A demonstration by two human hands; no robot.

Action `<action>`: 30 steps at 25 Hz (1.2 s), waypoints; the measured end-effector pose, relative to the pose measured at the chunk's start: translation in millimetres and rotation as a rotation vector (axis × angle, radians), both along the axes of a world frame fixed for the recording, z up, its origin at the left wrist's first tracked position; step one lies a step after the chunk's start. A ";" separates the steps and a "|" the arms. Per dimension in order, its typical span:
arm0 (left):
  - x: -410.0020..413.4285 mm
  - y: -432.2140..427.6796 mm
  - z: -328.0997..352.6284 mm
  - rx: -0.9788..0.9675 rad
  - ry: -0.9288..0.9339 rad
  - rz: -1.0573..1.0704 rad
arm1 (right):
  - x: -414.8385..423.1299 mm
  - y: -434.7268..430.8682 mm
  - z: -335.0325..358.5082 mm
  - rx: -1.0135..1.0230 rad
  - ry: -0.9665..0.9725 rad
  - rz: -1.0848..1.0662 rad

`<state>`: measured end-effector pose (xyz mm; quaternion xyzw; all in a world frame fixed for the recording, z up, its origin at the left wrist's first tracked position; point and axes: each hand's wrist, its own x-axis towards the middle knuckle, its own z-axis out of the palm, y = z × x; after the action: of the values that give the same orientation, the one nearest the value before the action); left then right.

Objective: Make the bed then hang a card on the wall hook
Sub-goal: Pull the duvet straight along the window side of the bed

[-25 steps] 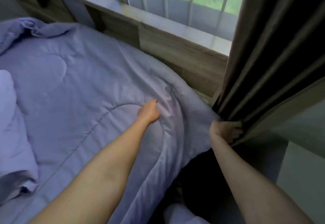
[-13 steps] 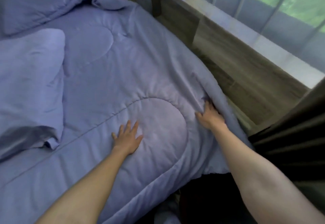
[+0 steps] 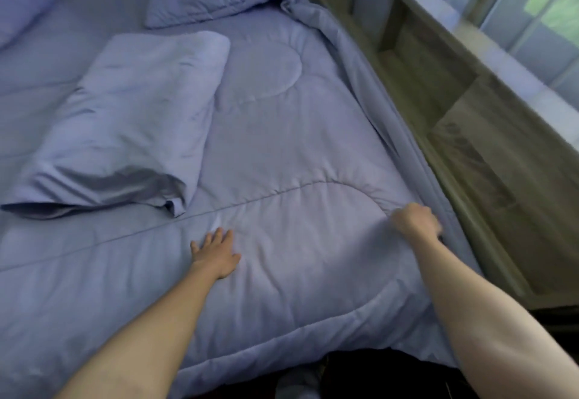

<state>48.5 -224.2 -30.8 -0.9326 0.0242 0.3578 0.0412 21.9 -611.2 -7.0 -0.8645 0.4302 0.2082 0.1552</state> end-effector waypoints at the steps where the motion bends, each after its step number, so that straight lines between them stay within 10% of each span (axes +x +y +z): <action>1: -1.1 11.2 8.5 -0.009 -0.012 0.033 | 15.3 30.8 13.2 -0.004 -0.054 0.113; 17: -153.4 462.4 159.8 0.048 -0.477 0.558 | -11.3 667.7 116.6 0.168 -0.369 1.352; 30: -227.3 693.7 156.9 0.109 -0.470 0.746 | -38.6 943.6 91.2 0.396 -0.270 1.539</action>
<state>-178.8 469.6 126.1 -0.9300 -0.3428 0.1272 -0.0372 -16.7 332.4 84.2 -0.8926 -0.3534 0.2228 0.1692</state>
